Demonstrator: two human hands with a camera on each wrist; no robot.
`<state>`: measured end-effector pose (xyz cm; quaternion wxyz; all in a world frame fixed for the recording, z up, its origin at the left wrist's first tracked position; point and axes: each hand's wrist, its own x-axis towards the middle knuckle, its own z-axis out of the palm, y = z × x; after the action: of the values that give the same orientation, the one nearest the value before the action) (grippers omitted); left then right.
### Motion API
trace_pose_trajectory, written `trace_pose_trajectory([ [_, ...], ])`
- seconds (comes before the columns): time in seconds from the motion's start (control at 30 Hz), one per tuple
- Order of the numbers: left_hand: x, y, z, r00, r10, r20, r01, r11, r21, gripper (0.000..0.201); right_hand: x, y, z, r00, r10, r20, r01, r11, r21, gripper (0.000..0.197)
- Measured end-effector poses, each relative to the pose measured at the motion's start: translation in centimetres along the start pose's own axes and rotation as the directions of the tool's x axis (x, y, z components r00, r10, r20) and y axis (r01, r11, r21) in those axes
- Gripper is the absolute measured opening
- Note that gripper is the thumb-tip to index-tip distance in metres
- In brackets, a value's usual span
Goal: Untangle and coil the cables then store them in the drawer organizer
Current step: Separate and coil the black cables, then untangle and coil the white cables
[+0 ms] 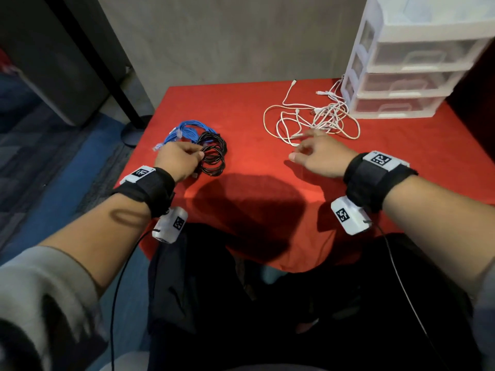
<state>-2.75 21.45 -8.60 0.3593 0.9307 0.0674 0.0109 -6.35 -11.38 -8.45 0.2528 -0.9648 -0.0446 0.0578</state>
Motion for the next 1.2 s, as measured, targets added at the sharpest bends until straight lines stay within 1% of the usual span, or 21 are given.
trace_pose_trajectory([
  [0.03,0.2,0.0,-0.3,1.000,0.020,-0.003,-0.020,0.998,0.053,0.023,0.2,0.1,-0.3,0.999,0.022,0.030,-0.021,0.999,-0.048,0.035],
  [0.1,0.6,0.1,-1.0,0.999,0.042,-0.015,-0.040,0.990,0.132,0.024,0.3,0.4,-0.9,0.997,0.064,0.035,-0.061,0.995,-0.078,0.033],
  [0.23,1.0,0.3,-1.7,0.997,0.049,-0.053,-0.040,0.988,0.150,0.017,-0.7,1.5,-1.3,0.993,0.108,-0.050,-0.106,0.994,0.041,0.022],
  [0.3,0.3,1.0,-1.4,0.985,0.119,-0.128,-0.096,0.981,0.169,0.016,-1.7,1.6,-1.6,0.992,0.071,-0.109,-0.067,0.997,0.047,0.016],
  [0.33,-0.3,1.6,-1.0,0.967,0.192,-0.167,-0.164,0.972,0.167,0.015,-2.3,1.4,-1.8,0.990,0.053,-0.132,-0.047,0.998,0.046,0.013],
  [0.4,-1.9,3.5,0.0,0.896,0.401,-0.190,-0.384,0.915,0.124,0.016,-3.6,0.7,-2.2,0.987,-0.009,-0.163,0.019,0.998,0.060,0.018],
  [0.43,-2.8,4.7,0.7,0.845,0.509,-0.166,-0.499,0.861,0.099,0.021,-4.3,0.1,-2.4,0.983,-0.052,-0.175,0.067,0.995,0.077,0.021],
  [0.5,-4.7,7.2,2.2,0.719,0.693,-0.054,-0.690,0.721,0.065,0.040,-5.9,-1.5,-3.0,0.970,-0.147,-0.194,0.171,0.979,0.112,0.021],
  [0.57,-6.1,9.3,3.7,0.604,0.793,0.080,-0.797,0.604,0.019,0.057,-7.6,-3.1,-3.9,0.954,-0.224,-0.198,0.256,0.954,0.157,0.018],
  [0.6,-6.6,10.1,4.3,0.578,0.806,0.127,-0.811,0.584,-0.013,0.059,-8.4,-3.8,-4.4,0.949,-0.248,-0.196,0.285,0.939,0.192,0.017],
  [0.63,-6.8,10.6,5.0,0.579,0.801,0.153,-0.805,0.591,-0.047,0.055,-9.2,-4.3,-5.0,0.944,-0.267,-0.194,0.308,0.924,0.226,0.015],
  [0.67,-6.9,10.9,5.5,0.594,0.789,0.156,-0.788,0.609,-0.084,0.046,-9.8,-4.6,-5.6,0.940,-0.280,-0.193,0.323,0.912,0.252,0.014],
  [0.73,-6.6,10.7,6.2,0.653,0.739,0.162,-0.727,0.673,-0.139,0.020,-10.7,-4.3,-6.6,0.942,-0.271,-0.201,0.318,0.912,0.260,0.014],
  [0.77,-6.5,10.5,6.3,0.686,0.707,0.174,-0.691,0.707,-0.148,0.011,-11.0,-3.8,-6.9,0.946,-0.249,-0.205,0.296,0.923,0.245,0.013],
  [0.87,-6.6,9.6,6.1,0.761,0.618,0.196,-0.594,0.786,-0.174,0.004,-11.2,-1.3,-7.2,0.971,-0.153,-0.185,0.188,0.964,0.190,0.005],
  [0.93,-6.6,9.1,5.9,0.793,0.583,0.177,-0.544,0.809,-0.223,0.005,-11.1,0.0,-6.7,0.978,-0.106,-0.180,0.133,0.980,0.148,0.020],
  [1.03,-6.5,9.1,5.8,0.846,0.514,0.141,-0.430,0.814,-0.390,0.007,-10.1,1.0,-5.6,0.970,-0.055,-0.239,0.089,0.987,0.134,0.056],
  [1.07,-6.7,9.3,5.8,0.860,0.490,0.143,-0.386,0.807,-0.447,0.010,-9.8,0.9,-5.1,0.958,-0.041,-0.284,0.061,0.996,0.062,0.067],
  [1.13,-7.3,10.2,5.8,0.874,0.464,0.146,-0.330,0.786,-0.523,0.014,-9.3,-0.5,-4.2,0.925,-0.085,-0.371,0.019,0.984,-0.177,0.081],
  [1.17,-7.8,10.9,5.8,0.875,0.461,0.147,-0.310,0.768,-0.560,0.015,-9.0,-1.6,-3.7,0.921,-0.119,-0.371,0.029,0.971,-0.238,0.085],
  [1.2,-8.2,11.6,5.7,0.875,0.463,0.142,-0.296,0.743,-0.600,0.015,-8.6,-2.7,-3.2,0.934,-0.126,-0.335,0.049,0.972,-0.230,0.086],
])
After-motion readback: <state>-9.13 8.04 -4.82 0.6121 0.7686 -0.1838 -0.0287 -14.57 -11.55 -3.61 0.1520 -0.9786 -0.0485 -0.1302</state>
